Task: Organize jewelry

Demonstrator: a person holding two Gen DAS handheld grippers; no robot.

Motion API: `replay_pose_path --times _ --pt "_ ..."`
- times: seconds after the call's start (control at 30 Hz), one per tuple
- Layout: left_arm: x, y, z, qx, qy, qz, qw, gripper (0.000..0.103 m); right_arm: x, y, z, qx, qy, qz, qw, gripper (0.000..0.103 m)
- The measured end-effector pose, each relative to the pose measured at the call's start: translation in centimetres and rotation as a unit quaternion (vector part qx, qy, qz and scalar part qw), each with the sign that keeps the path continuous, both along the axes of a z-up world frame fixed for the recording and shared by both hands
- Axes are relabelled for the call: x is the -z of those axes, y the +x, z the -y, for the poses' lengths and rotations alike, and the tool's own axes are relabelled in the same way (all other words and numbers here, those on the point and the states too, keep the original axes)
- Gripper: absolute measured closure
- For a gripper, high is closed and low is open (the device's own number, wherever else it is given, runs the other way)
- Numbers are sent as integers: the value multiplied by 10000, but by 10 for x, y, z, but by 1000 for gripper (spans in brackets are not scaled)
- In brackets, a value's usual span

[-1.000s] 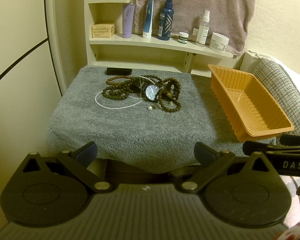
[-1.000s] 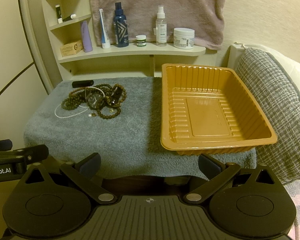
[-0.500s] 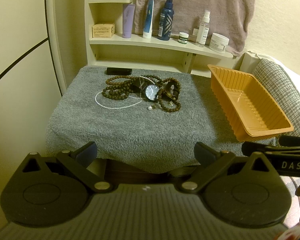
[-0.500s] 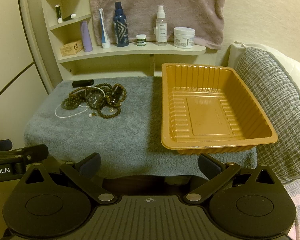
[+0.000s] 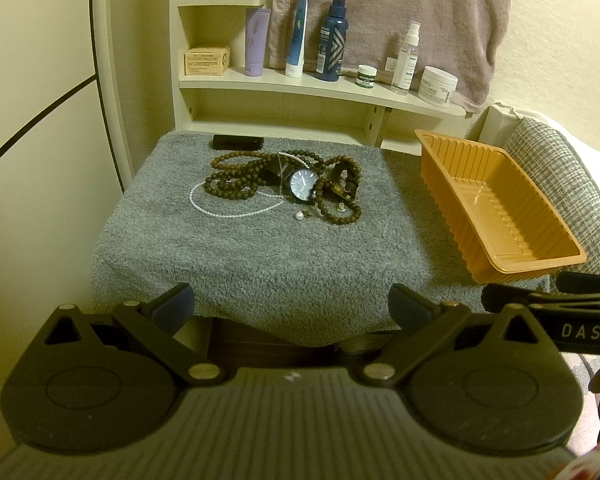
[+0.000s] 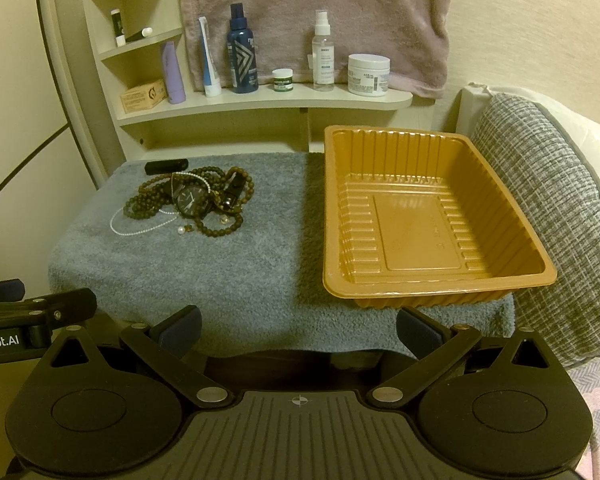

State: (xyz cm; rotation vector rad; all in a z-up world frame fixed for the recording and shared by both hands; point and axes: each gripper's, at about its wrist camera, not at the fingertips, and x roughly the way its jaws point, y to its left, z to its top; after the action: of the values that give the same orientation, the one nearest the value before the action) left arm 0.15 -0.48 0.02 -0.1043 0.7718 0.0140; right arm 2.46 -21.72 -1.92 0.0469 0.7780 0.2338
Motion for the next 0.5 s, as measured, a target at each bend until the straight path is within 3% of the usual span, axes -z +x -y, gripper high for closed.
replay_pose_path --times 0.5 --pt "0 0 -1 -1 -11 -2 10000 1 0 0 0 15 10 2 10000 0"
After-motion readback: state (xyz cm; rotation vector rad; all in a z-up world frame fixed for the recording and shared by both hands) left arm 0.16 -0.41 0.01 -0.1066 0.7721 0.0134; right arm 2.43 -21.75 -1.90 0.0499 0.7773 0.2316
